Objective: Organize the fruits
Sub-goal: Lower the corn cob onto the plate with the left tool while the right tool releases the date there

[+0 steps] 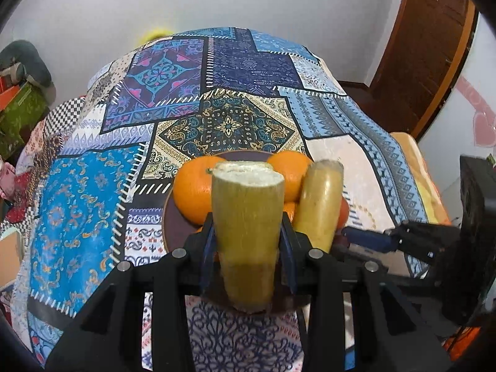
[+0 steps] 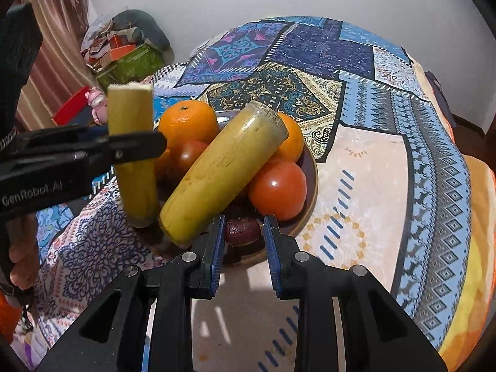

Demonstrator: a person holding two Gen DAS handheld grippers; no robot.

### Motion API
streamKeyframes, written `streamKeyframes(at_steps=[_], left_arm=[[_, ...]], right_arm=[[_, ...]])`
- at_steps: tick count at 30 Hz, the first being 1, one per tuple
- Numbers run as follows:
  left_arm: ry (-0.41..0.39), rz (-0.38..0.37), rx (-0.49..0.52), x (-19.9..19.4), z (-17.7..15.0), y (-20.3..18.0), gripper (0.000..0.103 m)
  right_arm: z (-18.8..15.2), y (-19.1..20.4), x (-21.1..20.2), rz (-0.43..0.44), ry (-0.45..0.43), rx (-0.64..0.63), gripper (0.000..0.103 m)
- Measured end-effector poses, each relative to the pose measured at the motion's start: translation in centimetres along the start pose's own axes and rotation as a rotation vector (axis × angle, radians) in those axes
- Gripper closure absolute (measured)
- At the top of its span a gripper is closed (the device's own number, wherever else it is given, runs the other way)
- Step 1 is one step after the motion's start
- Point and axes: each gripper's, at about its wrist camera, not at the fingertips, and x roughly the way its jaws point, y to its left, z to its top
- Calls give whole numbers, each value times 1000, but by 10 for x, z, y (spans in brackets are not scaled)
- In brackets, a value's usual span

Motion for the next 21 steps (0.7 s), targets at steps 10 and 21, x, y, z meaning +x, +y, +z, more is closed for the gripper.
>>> streamKeyframes(at_steps=[10, 21], left_arm=[[7, 23, -61, 7, 1, 11, 64], [-97, 23, -76, -50, -1, 10, 59]], right_arm=[[-2, -1, 3, 2, 24, 0, 73], [3, 2, -37, -18, -63, 5, 70]])
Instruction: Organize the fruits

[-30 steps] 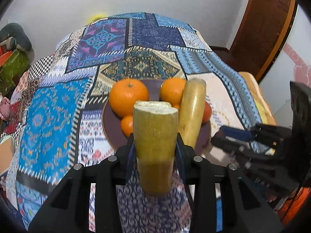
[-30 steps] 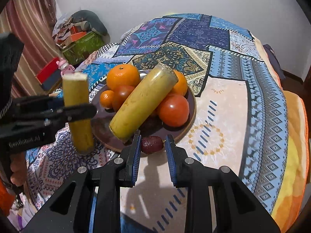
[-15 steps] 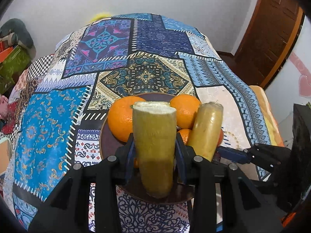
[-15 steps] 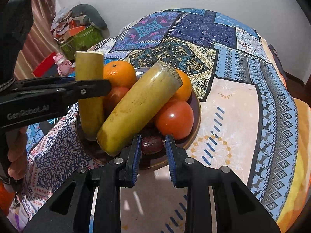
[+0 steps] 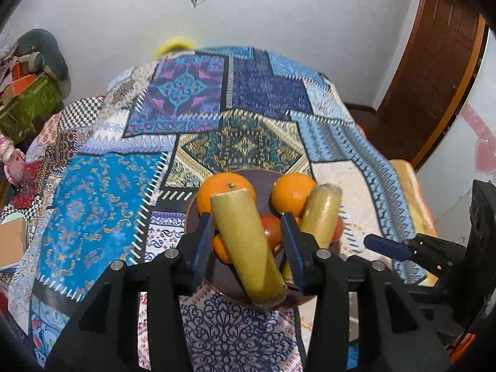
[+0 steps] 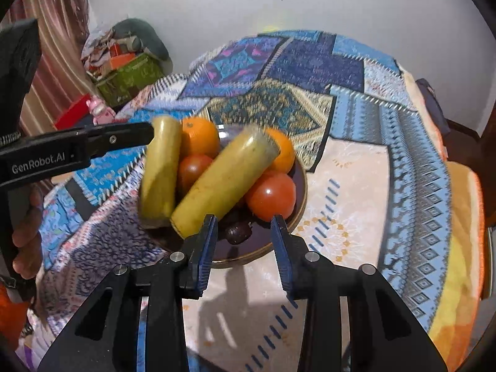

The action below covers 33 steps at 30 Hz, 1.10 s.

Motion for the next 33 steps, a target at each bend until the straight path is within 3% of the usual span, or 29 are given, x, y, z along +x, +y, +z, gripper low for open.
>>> streamKeyframes(at_steps=[8, 17, 22, 27, 33], left_arm=[[-176, -4, 17, -83, -5, -14, 52], [-446, 5, 23, -194, -29, -30, 43], [-523, 26, 38, -235, -49, -38, 40], [-581, 5, 50, -269, -70, -45, 30], [-642, 30, 66, -296, -88, -50, 17]], right_arm=[[13, 12, -74, -2, -158, 1, 67], [8, 49, -159, -1, -348, -34, 61], [-3, 70, -200, 3, -437, -60, 60], [-14, 86, -230, -9, -513, -75, 59], [-27, 95, -245, -13, -561, -72, 50]])
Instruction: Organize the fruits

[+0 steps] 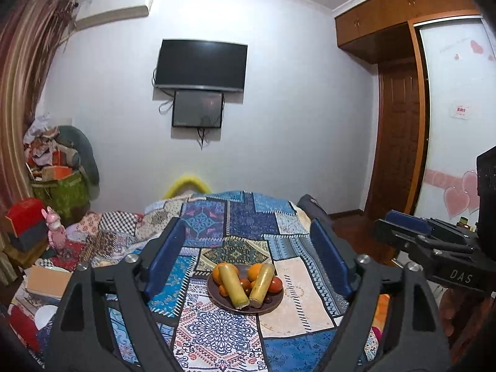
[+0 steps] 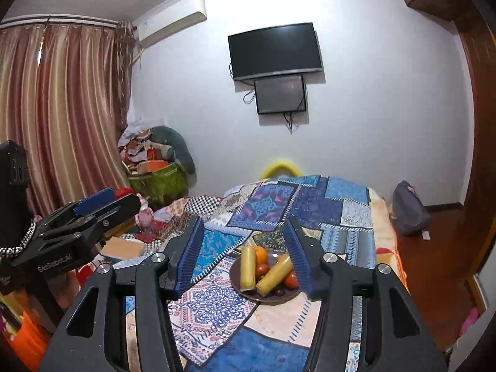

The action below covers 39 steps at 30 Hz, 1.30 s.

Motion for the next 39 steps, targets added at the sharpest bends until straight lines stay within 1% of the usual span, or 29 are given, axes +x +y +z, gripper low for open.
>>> streamKeyframes(at_steps=[1, 2, 4, 7, 11, 13, 15, 39], left_arm=[[-12, 2, 6, -6, 0, -1, 14], [-17, 2, 8, -9, 0, -3, 10], [-31, 10, 14, -17, 0, -4, 7], [-42, 25, 19, -23, 0, -5, 1], [-35, 25, 23, -26, -2, -6, 0], [-36, 29, 29, -29, -3, -7, 0], [-39, 35, 34, -31, -4, -9, 0], [-60, 34, 41, -40, -2, -15, 0]], right_arm=[[-1, 2, -2, -6, -5, -2, 46], [-2, 4, -5, -11, -9, -4, 45], [-3, 5, -6, -24, -18, -5, 33], [-6, 8, -10, -51, -32, -14, 23], [-7, 14, -16, -86, -47, -33, 13], [-7, 15, -19, -90, -60, -34, 1], [-7, 16, -24, -102, -77, -36, 0], [-6, 14, -37, -117, -92, 2, 0]])
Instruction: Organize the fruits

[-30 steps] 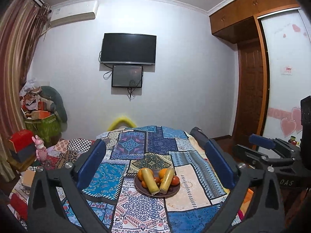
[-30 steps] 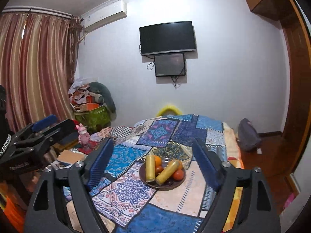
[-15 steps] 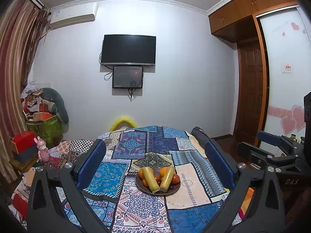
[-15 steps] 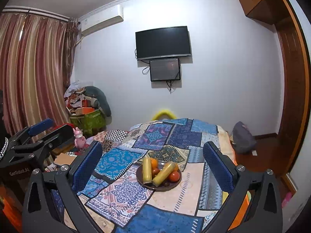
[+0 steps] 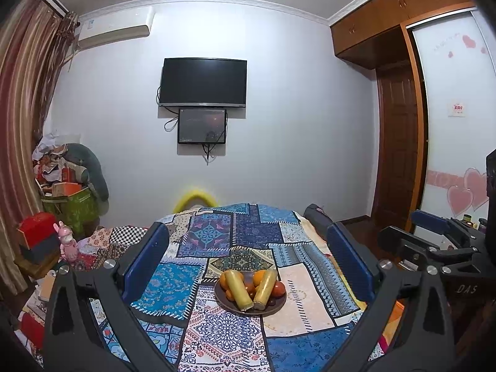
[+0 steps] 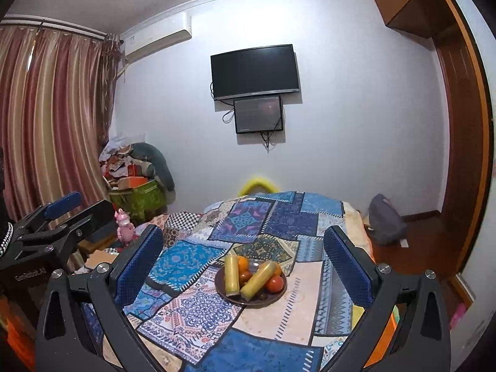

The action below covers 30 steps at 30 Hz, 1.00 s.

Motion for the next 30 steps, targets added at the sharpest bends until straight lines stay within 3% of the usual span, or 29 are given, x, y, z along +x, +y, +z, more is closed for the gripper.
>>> streamKeyframes(at_steps=[30], left_arm=[[14, -17, -3, 2, 4, -2, 0]], right_arm=[[4, 3, -2, -11, -9, -4, 0]])
